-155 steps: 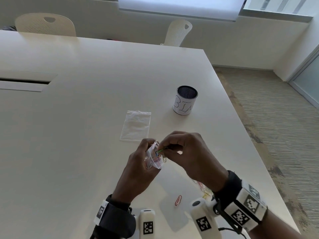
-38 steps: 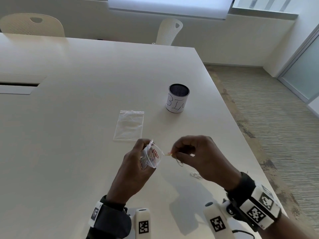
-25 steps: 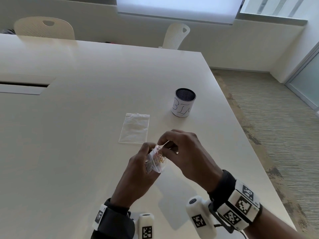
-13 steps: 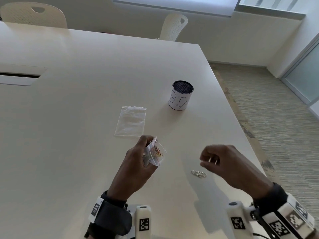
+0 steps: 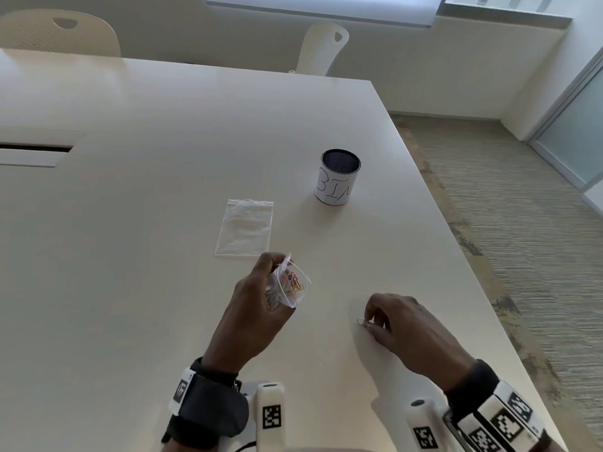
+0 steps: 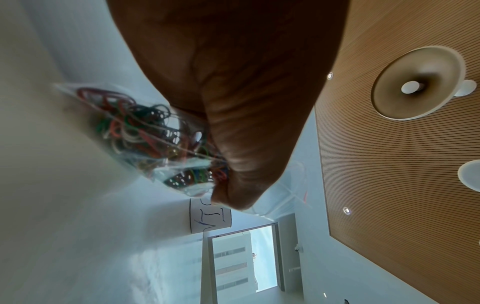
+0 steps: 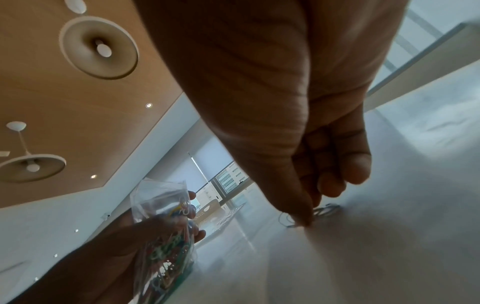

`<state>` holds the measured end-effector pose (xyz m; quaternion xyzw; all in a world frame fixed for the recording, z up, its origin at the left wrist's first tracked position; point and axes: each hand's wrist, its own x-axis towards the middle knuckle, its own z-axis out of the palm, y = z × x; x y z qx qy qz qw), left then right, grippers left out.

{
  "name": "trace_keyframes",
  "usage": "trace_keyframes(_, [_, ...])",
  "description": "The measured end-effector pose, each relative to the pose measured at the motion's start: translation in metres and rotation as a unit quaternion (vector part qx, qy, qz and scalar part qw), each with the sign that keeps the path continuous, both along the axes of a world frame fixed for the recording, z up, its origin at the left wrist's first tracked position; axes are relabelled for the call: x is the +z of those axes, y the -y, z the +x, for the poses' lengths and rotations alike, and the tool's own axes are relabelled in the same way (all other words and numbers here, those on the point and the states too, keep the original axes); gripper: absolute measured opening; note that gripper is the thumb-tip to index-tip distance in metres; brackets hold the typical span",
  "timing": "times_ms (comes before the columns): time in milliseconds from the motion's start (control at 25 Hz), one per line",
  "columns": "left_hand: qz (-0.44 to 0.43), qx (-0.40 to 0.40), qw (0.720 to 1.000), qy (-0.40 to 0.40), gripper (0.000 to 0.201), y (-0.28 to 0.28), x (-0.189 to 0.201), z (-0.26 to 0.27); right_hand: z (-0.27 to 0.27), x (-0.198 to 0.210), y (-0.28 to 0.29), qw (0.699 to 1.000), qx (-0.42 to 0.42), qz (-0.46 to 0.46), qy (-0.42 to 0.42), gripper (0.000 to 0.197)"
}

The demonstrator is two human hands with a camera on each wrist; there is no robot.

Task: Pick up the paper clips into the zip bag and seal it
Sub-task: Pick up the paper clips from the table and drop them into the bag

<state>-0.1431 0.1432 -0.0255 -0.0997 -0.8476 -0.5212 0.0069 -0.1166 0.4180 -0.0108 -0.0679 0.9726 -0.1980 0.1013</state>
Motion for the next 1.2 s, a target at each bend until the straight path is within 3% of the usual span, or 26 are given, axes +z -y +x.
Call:
trace_keyframes(120, [0.003,-0.001,1.000,-0.001,0.055,0.000,0.001,0.001,-0.004,0.004,0.000,1.000,0.009,-0.021,0.008,0.007])
trace_keyframes(280, [0.004,0.000,1.000,-0.003,0.055,0.000,0.000,0.001,-0.013,0.022,-0.001,0.994,-0.015,-0.087,-0.059,0.015])
trace_keyframes(400, [0.004,0.002,1.000,0.003,0.055,0.000,0.000,0.001,-0.020,0.041,0.009,0.981,-0.034,-0.167,-0.098,0.019])
trace_keyframes(600, [0.000,0.003,1.000,-0.001,0.054,0.000,0.001,0.001,-0.025,0.072,0.057,0.948,0.002,-0.284,-0.142,0.011])
trace_keyframes(800, [0.009,-0.001,1.000,-0.007,0.050,-0.001,0.003,0.001,-0.032,0.071,0.090,0.955,0.095,-0.228,-0.165,0.008])
trace_keyframes(960, [0.013,-0.001,1.000,-0.007,0.052,0.000,0.002,0.001,-0.036,0.070,0.077,0.955,0.087,-0.226,-0.170,0.007])
trace_keyframes(1080, [0.012,0.000,1.000,-0.004,0.053,0.000,0.001,0.001,-0.037,0.058,0.045,0.980,0.072,-0.109,-0.148,0.007])
trace_keyframes(1200, [0.012,-0.002,1.000,-0.002,0.052,-0.001,0.001,0.000,-0.027,0.041,0.014,0.994,0.065,0.055,-0.064,0.020])
